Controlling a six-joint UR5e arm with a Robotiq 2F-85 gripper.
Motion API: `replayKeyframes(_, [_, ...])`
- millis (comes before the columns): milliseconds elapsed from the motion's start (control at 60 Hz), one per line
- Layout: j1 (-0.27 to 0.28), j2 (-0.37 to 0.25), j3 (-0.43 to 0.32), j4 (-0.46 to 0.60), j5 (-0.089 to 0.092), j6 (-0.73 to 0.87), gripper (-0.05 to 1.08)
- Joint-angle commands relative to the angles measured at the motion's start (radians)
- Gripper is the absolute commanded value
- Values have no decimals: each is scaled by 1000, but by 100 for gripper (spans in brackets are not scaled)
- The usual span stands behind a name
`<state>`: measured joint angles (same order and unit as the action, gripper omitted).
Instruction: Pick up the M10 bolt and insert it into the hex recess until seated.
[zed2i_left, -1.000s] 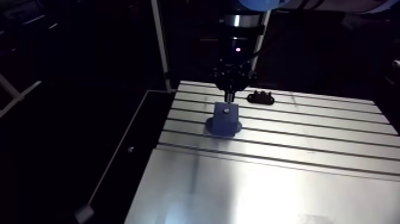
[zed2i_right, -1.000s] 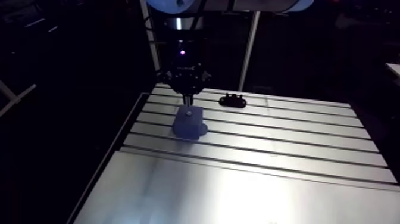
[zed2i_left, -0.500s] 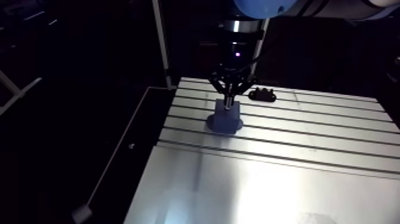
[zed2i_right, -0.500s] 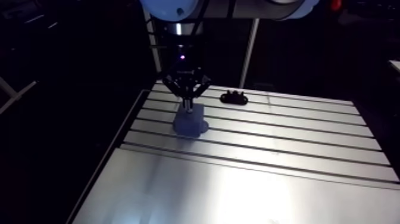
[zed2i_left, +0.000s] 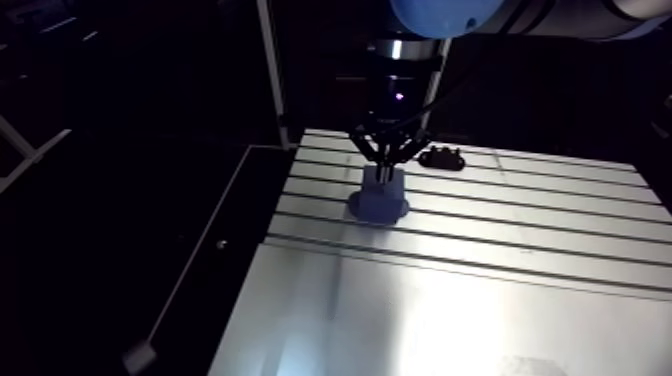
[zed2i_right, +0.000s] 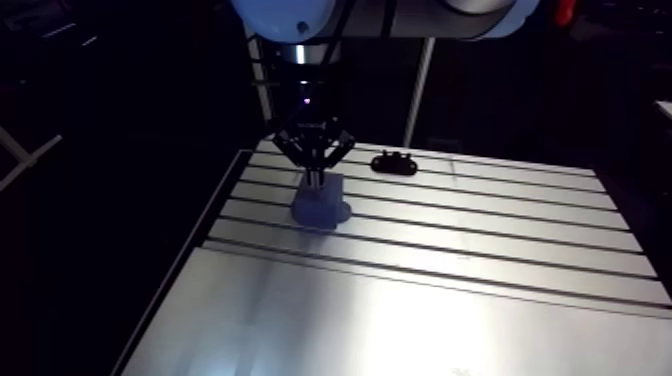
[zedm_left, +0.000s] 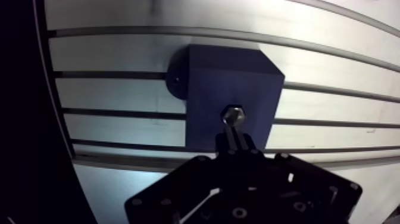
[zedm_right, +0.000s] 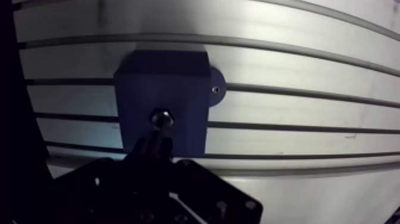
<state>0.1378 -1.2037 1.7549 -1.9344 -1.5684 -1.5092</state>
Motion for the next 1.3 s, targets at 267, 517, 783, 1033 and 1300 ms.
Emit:
replayKeyframes(267, [0, 5, 4, -1, 0, -2, 108])
replayKeyframes(517, [0, 5, 5, -2, 0, -3, 108])
replayKeyframes(783, [0, 5, 17, -46, 0, -6, 108])
replayKeyframes(1033, [0, 5, 19, -58, 0, -6, 108])
replayKeyframes(1300, [0, 5, 19, -58, 0, -7, 108])
